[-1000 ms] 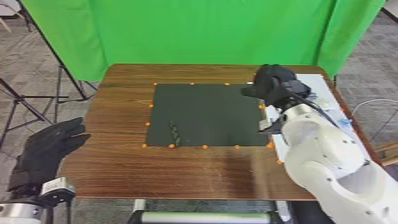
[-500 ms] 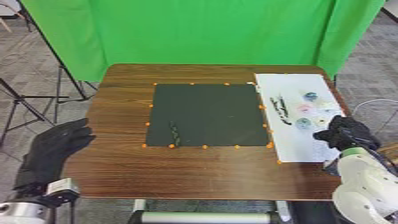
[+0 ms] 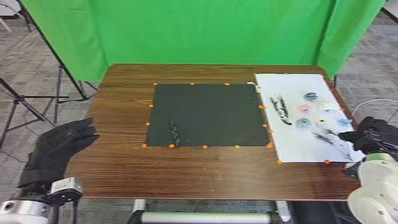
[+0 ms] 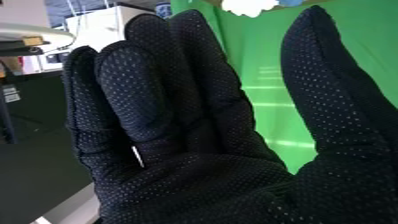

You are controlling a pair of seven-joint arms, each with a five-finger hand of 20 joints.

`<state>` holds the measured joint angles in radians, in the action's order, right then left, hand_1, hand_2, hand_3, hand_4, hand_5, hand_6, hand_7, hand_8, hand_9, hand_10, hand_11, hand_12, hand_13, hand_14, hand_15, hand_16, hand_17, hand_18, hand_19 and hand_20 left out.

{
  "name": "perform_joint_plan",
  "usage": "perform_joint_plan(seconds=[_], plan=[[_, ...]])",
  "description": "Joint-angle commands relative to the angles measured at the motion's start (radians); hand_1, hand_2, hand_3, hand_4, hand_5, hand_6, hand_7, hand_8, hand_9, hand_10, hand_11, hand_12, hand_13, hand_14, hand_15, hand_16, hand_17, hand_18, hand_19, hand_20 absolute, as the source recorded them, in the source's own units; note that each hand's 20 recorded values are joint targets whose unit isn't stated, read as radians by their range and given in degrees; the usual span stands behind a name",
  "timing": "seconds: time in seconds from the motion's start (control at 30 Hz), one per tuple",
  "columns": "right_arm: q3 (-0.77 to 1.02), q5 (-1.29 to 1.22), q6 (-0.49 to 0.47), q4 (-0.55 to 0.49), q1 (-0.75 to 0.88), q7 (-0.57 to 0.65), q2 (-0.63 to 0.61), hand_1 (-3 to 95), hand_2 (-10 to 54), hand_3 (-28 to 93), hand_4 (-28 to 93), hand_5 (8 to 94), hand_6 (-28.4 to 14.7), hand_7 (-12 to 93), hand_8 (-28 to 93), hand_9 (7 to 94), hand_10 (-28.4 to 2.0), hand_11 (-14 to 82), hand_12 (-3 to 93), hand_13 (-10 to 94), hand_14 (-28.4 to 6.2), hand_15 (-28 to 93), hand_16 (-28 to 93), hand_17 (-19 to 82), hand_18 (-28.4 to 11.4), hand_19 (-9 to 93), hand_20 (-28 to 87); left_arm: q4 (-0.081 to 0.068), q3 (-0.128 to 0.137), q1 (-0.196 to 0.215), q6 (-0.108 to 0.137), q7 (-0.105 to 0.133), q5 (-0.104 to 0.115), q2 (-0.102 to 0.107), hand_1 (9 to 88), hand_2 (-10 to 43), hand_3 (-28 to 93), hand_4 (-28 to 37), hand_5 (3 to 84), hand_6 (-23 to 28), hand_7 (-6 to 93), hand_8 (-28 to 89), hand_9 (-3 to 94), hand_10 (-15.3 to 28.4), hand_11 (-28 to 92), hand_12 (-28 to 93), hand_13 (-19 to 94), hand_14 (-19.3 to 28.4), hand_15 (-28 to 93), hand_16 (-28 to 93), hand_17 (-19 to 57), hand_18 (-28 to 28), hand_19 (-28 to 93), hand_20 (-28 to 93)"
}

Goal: Arrange flowers

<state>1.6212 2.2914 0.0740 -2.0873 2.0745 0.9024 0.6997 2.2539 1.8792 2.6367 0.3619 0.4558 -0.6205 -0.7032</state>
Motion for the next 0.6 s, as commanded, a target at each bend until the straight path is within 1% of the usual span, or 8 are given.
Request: perform_joint_plan(seconds=[0.03,0.1,0.2,0.23,0.27,0.3,0.4,0.6], plan=[[0.006,-0.006,-0.062,0.013,0.003,0.025,0.009,31.0,-5.2,78,-22,64.8,-10.5,29,-11,62.4,-24.2,41.5,21.1,62,-17.0,76,18,34,-26.7,93,1,-0.001,-0.002,0.017,0.004,0.008,0.004,-0.001,26.9,2.8,82,-21.0,42.5,11.7,19.7,-11,36.7,21.1,38,10,25,26.8,65,-14,-8.9,22.8,60,16],[-0.004,0.001,-0.062,0.026,-0.004,0.026,0.015,31.1,-5.3,77,-22,65.0,-10.7,29,-11,62.5,-24.3,41.3,21.0,61,-17.1,76,18,34,-26.8,93,0,-0.002,-0.003,0.017,0.003,0.008,0.007,-0.001,26.9,2.8,82,-20.9,42.5,11.7,19.7,-11,36.7,21.1,38,10,25,26.8,65,-14,-9.0,22.8,60,16],[-0.015,-0.005,-0.065,0.036,-0.01,0.03,0.016,31.5,-5.6,77,-22,66.1,-11.0,28,-10,62.8,-24.4,41.0,20.8,61,-17.2,76,18,34,-26.8,93,0,-0.002,-0.004,0.012,0.0,0.004,0.003,-0.001,26.9,2.8,82,-20.9,42.6,11.8,19.6,-11,36.6,21.0,38,10,25,26.8,65,-14,-9.0,22.8,60,16],[-0.021,-0.003,-0.073,0.04,-0.018,0.023,0.016,31.6,-5.8,77,-22,66.3,-11.0,28,-10,62.8,-24.5,41.0,20.7,61,-17.2,76,17,34,-26.8,93,0,0.0,0.0,0.019,0.005,0.013,0.009,0.001,26.9,2.8,82,-21.0,42.6,11.8,19.6,-11,36.7,21.0,38,10,25,26.8,65,-14,-9.0,22.8,60,16],[-0.023,-0.003,-0.072,0.042,-0.016,0.026,0.013,31.7,-5.9,77,-22,66.5,-11.1,27,-10,62.9,-24.5,41.0,20.7,61,-17.2,76,17,34,-26.8,93,0,-0.001,0.001,0.012,0.0,0.004,0.005,-0.003,26.9,2.9,82,-21.0,42.6,11.8,19.6,-11,36.7,21.0,38,10,25,26.8,65,-14,-9.0,22.8,60,16],[-0.031,-0.004,-0.068,0.047,-0.022,0.028,0.01,31.7,-6.0,78,-22,66.6,-11.1,27,-10,62.9,-24.5,41.0,20.7,61,-17.2,76,17,34,-26.8,93,0,-0.001,0.0,0.014,0.005,0.012,0.01,0.002,26.9,2.9,82,-21.0,42.6,11.8,19.5,-11,36.7,21.0,38,10,25,26.8,65,-14,-9.0,22.8,60,16],[-0.04,-0.008,-0.075,0.06,-0.032,0.03,0.012,32.2,-6.4,78,-22,66.7,-11.2,27,-10,62.9,-24.5,41.1,20.8,61,-17.2,76,17,34,-26.7,93,0,-0.001,0.0,0.013,0.0,0.01,0.011,0.001,26.8,2.8,82,-20.9,42.6,11.8,19.6,-11,36.6,21.0,38,10,25,26.7,65,-14,-9.0,22.8,60,16],[-0.051,-0.015,-0.09,0.07,-0.034,0.024,0.017,32.3,-6.7,78,-22,66.7,-11.3,27,-10,62.4,-24.7,40.6,20.8,60,-17.6,76,17,34,-26.8,93,-1,-0.001,-0.001,0.016,0.0,0.017,0.018,0.002,26.8,2.8,82,-21.0,42.5,11.8,19.6,-11,36.6,21.0,38,10,25,26.8,65,-14,-9.0,22.8,60,16]])
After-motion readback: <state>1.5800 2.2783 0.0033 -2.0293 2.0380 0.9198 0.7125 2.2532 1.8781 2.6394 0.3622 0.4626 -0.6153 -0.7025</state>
